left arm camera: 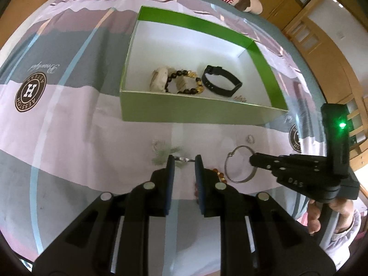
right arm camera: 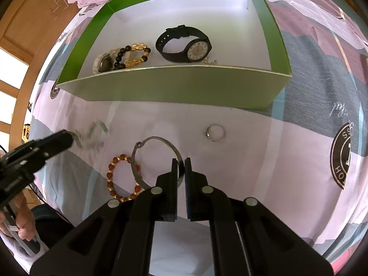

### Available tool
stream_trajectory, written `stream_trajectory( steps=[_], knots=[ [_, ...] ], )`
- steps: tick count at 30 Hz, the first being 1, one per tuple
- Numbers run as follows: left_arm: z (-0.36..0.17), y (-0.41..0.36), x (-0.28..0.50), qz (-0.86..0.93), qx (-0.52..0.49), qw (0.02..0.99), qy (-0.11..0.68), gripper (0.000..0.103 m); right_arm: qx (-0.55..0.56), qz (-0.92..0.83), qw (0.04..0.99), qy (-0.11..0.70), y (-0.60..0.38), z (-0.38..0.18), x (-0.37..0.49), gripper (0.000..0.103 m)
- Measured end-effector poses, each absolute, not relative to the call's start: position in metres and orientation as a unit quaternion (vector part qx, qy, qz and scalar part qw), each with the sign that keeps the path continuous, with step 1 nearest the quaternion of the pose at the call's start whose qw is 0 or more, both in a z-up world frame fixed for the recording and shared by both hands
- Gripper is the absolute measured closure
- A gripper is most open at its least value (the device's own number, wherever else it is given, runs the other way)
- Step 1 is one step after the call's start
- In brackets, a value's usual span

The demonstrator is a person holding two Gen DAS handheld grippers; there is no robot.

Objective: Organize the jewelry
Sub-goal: 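Close the right gripper on the silver bangle while the left gripper moves toward a silver ring, then close the left gripper on the silver ring while the right gripper holds the bangle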

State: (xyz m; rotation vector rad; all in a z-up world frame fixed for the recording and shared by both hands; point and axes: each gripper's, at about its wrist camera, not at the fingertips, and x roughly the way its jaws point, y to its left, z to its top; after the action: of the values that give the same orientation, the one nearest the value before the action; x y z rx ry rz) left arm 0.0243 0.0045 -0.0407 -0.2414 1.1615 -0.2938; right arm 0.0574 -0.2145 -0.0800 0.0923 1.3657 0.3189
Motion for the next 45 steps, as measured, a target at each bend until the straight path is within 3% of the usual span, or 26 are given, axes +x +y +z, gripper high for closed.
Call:
stream_trajectory(
  steps=[6,10,25,33,34,35,36,45],
  knots=[
    [-0.047,0.007,0.028,-0.13,-0.117,0.813,0.556,0.086,0.041,0.146,0.761,0.63,-0.214,-0.08,0.057,0.098],
    [-0.056,0.02,0.038,-0.107,-0.145,0.804,0.566,0.071,0.044,0.147,0.761,0.63,-0.214,-0.081,0.058,0.098],
    [-0.093,0.007,0.058,-0.064,-0.103,0.78,0.614,0.065,0.048,0.144,0.759,0.633,-0.218,-0.083,0.058,0.098],
    [-0.101,0.001,0.057,-0.058,-0.062,0.78,0.62,0.067,0.049,0.143,0.759,0.633,-0.22,-0.082,0.058,0.098],
    [-0.101,0.0,0.058,-0.056,-0.059,0.781,0.619,0.072,0.049,0.143,0.759,0.633,-0.219,-0.082,0.057,0.098],
    [-0.101,0.0,0.058,-0.049,-0.055,0.784,0.616,0.085,0.048,0.144,0.759,0.633,-0.219,-0.082,0.057,0.098],
    [-0.1,0.0,0.058,-0.041,-0.047,0.787,0.614,0.086,0.048,0.144,0.759,0.633,-0.218,-0.082,0.057,0.098],
    [-0.055,0.013,0.048,-0.05,-0.071,0.822,0.563,0.086,0.05,0.135,0.767,0.626,-0.225,-0.076,0.058,0.098]
  ],
)
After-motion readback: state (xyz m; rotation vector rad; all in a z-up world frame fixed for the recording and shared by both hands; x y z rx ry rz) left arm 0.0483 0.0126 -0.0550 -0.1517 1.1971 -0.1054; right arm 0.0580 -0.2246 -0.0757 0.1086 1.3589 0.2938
